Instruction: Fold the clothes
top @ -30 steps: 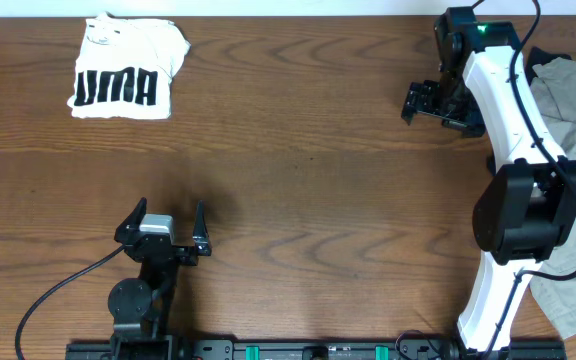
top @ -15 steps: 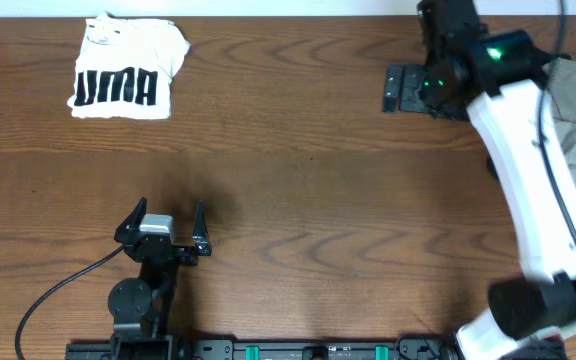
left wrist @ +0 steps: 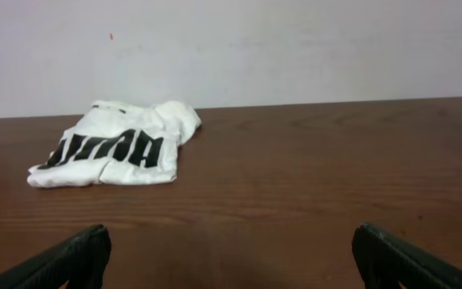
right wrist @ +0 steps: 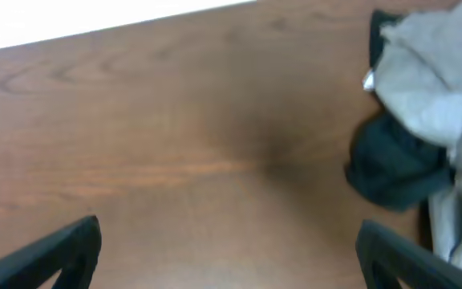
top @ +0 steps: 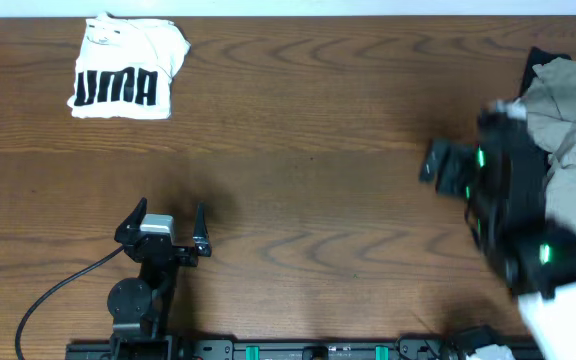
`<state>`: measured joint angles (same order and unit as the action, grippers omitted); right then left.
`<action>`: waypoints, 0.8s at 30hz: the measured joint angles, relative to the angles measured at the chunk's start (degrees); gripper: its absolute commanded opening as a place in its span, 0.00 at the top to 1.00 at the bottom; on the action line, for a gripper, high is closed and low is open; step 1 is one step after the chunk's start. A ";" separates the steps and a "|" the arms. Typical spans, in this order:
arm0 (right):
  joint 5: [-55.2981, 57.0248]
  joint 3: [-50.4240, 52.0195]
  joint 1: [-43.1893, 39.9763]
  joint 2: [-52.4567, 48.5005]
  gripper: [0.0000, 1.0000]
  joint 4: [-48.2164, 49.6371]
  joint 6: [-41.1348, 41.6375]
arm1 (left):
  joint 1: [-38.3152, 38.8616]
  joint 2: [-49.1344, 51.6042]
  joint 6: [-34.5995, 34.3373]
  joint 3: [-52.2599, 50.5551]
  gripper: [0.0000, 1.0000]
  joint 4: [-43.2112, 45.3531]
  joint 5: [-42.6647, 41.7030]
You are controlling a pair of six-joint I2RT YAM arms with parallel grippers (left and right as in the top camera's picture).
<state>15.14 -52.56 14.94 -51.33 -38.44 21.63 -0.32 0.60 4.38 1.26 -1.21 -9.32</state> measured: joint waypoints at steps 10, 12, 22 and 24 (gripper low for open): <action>-7.13 36.52 -8.72 33.03 0.01 20.81 -3.82 | 0.00 0.00 0.13 0.00 0.02 0.02 -0.39; -9.99 40.72 -11.10 36.59 0.01 22.82 -4.74 | 0.00 0.00 0.13 0.00 0.02 0.02 -0.37; -14.86 47.71 -15.41 43.06 0.01 29.33 -6.25 | 0.00 0.00 0.15 0.00 0.02 0.02 -0.37; -15.41 48.04 -16.37 43.50 0.01 29.59 -6.34 | 0.00 0.00 0.15 0.00 0.02 0.02 -0.37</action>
<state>-0.27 -4.51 -1.43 -7.84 -8.84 15.29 -0.32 0.60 4.54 1.26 -1.19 -9.69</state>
